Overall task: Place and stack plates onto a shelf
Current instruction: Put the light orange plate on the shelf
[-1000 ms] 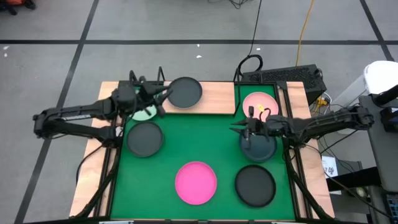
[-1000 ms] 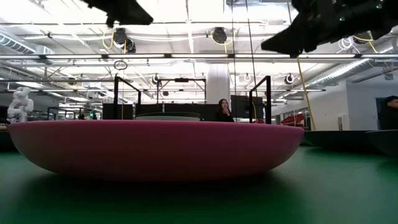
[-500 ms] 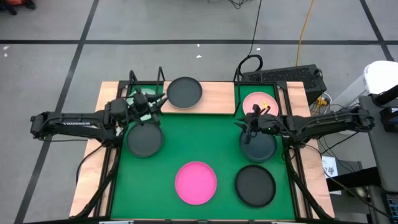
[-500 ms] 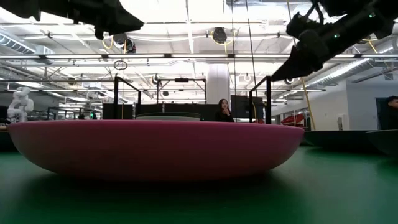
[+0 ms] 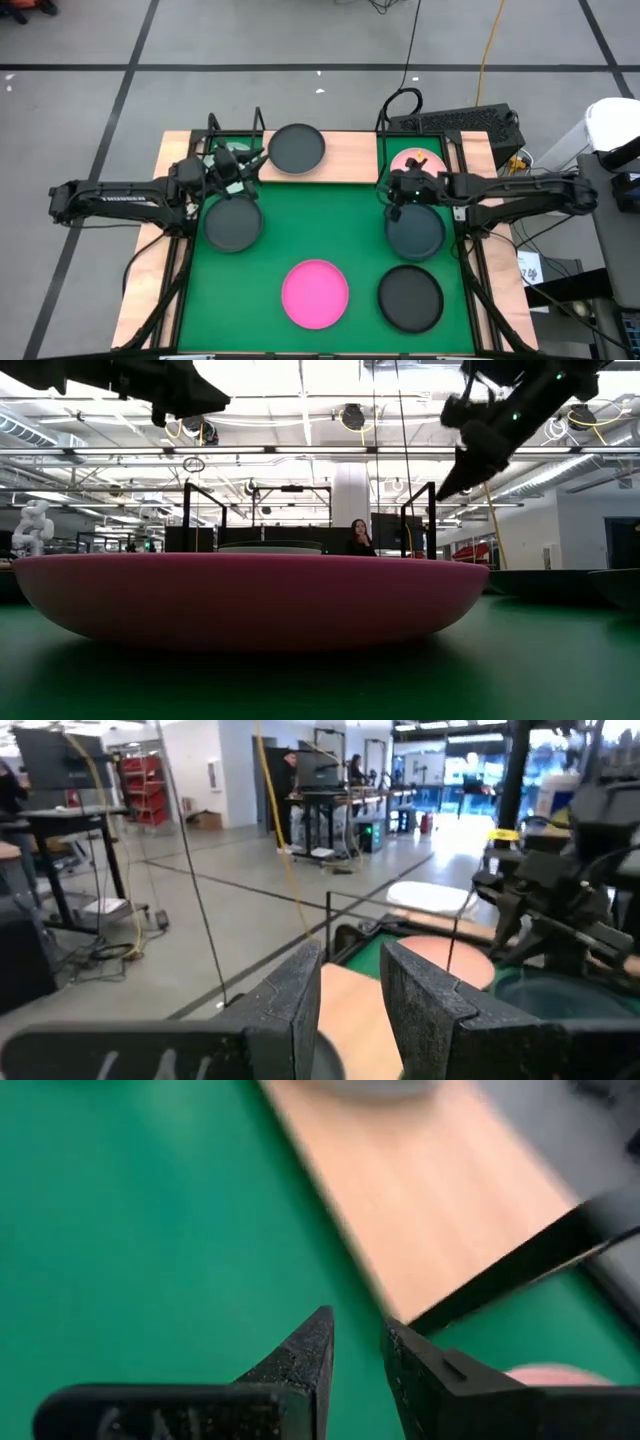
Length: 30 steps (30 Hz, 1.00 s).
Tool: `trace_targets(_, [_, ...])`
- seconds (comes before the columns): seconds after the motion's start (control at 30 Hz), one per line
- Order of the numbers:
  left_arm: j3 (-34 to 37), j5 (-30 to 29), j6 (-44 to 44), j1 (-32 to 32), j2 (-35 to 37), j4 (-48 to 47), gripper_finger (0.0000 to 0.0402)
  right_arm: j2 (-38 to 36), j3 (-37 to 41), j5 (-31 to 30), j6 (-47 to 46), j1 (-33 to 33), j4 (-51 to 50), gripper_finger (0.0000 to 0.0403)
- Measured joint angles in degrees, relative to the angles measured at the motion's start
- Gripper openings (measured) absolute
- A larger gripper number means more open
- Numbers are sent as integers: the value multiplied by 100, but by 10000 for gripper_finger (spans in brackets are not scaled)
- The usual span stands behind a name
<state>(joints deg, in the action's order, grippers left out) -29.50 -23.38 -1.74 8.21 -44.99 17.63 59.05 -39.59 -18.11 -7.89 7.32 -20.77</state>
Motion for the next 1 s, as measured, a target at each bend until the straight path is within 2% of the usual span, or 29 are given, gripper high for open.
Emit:
trace_targets(0.33, [235,36,-45,-454,0,25,111,575,0,12,-466,311,-1122,70])
trace_targets(0.7, [1007,35,240,-499,-80,957,111,1263,2,-129,-190,1221,-1074,70])
trace_targets(1.0, [1012,35,150,-499,-74,1120,111,1723,7,-113,38,1573,-936,70])
